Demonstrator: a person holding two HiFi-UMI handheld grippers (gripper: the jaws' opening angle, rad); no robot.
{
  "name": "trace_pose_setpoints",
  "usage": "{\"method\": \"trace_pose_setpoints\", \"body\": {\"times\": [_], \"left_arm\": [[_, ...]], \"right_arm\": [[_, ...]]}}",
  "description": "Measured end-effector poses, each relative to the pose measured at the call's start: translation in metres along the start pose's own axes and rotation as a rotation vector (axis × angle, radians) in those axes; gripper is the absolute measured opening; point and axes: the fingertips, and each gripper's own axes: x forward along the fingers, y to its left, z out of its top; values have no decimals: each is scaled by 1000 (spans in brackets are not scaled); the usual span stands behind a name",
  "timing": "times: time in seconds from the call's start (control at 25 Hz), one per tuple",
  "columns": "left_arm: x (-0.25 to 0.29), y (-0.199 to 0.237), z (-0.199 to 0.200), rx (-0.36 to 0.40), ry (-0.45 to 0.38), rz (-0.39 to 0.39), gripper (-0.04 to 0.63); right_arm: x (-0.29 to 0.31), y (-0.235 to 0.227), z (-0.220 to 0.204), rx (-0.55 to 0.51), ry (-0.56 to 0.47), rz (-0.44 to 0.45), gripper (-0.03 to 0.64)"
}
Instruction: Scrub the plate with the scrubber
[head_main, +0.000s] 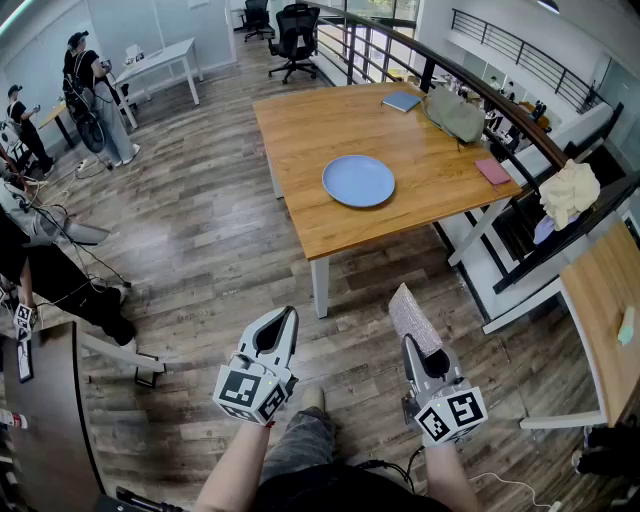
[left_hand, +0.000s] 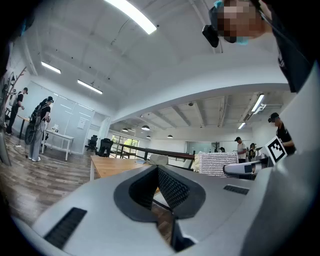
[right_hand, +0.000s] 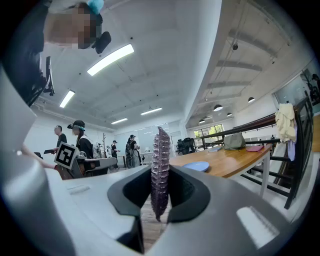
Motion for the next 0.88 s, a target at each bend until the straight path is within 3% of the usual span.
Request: {"method": "trace_pose_setpoints", "body": {"times": [0.44, 0.88], "left_arm": [[73, 64, 6, -7, 10, -57, -3], [116, 102, 8, -40, -20, -96, -3]], "right_arm": [[91, -35, 1, 2, -1, -66, 78], [136, -51, 6, 46, -25, -91, 80]]}}
